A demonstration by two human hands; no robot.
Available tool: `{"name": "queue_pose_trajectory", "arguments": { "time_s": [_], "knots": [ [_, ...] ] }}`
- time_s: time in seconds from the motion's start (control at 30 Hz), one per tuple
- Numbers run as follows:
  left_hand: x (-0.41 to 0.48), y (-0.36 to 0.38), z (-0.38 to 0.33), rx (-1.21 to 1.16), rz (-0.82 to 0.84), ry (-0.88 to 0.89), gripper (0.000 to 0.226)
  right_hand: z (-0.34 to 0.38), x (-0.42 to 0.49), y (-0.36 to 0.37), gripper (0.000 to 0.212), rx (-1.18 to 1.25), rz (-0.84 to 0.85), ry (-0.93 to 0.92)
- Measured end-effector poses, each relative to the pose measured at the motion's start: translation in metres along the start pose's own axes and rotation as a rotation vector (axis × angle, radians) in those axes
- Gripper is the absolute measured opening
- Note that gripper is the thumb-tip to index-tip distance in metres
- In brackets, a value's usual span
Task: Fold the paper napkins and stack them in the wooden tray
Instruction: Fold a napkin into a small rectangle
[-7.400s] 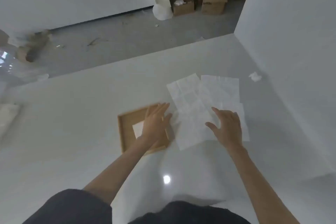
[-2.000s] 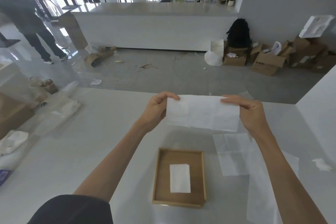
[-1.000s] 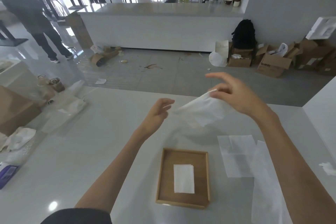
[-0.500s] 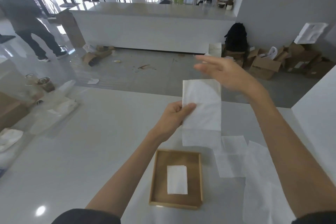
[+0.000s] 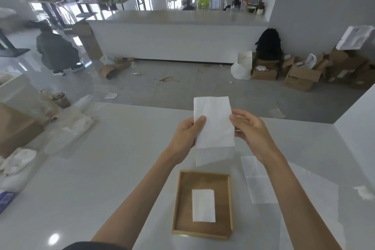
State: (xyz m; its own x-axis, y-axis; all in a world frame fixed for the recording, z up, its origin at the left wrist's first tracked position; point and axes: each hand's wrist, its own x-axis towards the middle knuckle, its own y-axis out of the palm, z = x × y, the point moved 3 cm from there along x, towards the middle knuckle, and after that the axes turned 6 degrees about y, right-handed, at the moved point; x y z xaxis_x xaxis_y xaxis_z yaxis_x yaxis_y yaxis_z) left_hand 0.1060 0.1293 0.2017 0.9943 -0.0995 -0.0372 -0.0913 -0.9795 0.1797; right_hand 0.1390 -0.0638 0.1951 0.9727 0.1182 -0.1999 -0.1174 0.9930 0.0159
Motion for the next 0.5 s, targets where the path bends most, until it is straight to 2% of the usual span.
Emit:
{"name": "queue_pose_trajectory", "arguments": {
  "time_s": [0.13,0.33,0.4,0.5],
  "knots": [
    [0.0,0.0,-0.002,0.004,-0.008,-0.006,0.031,0.003,-0.003,0.004,0.03,0.027,-0.047,-0.084],
    [0.0,-0.003,-0.003,0.002,-0.005,-0.016,0.028,-0.003,-0.003,0.002,0.052,0.036,-0.011,-0.067],
    [0.002,-0.007,-0.002,0.064,-0.07,0.017,0.026,-0.002,-0.004,0.0,0.049,0.007,-0.042,-0.103],
    [0.004,-0.012,-0.001,0.141,-0.174,0.086,0.038,0.001,-0.003,-0.004,0.037,-0.048,-0.06,-0.157]
  ]
}}
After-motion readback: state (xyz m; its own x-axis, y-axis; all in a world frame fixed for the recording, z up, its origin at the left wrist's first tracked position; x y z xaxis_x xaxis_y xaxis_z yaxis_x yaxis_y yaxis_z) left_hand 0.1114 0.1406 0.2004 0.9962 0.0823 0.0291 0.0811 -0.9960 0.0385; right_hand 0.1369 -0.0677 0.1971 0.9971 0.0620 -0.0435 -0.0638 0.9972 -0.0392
